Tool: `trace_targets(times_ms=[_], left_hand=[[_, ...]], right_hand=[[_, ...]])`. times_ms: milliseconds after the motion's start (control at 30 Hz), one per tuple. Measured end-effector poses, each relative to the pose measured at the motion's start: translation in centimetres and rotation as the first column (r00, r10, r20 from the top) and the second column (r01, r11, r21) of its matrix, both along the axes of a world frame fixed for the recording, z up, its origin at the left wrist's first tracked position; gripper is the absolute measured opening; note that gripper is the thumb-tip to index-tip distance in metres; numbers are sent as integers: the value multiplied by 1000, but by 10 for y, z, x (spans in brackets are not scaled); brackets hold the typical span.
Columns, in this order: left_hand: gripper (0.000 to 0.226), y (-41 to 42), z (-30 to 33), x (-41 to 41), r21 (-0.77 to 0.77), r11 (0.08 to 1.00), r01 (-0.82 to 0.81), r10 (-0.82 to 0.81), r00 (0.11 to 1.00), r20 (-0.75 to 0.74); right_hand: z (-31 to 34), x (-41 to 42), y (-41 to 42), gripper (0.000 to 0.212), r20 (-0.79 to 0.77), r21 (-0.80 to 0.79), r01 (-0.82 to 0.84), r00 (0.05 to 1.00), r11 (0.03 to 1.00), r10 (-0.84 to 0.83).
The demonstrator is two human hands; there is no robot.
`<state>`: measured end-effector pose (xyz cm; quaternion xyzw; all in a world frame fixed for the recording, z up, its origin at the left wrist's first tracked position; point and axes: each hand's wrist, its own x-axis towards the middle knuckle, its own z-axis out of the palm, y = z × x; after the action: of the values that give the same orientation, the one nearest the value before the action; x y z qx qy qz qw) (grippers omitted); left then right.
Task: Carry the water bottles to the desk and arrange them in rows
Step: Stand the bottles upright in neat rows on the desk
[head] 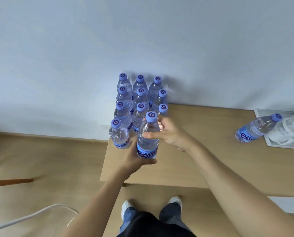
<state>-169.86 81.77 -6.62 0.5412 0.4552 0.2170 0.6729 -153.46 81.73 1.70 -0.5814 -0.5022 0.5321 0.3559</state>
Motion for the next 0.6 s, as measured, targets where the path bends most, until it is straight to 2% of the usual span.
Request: trace_targets(times_ms=[133,300,467,600], left_hand=[[86,-2,-23,-6,-71,997,1,-1,1000,1],[81,2,-47,-11,-91,996,10,-16,998,-63],[86,6,-62,-7,105,988,-115,138,961,-240],[76,4,-73,-3,126,953,-274,291,944,-152]], right_hand=[[-21,-10,-5,37,3,-58,-18,1000,998,18],[-43,-15,-7,40,26,-72,-4,1000,997,6],[-48,-25,-7,41,99,-47,-32,994,998,36],[-58,-27,-4,38,128,18,-35,991,999,32]])
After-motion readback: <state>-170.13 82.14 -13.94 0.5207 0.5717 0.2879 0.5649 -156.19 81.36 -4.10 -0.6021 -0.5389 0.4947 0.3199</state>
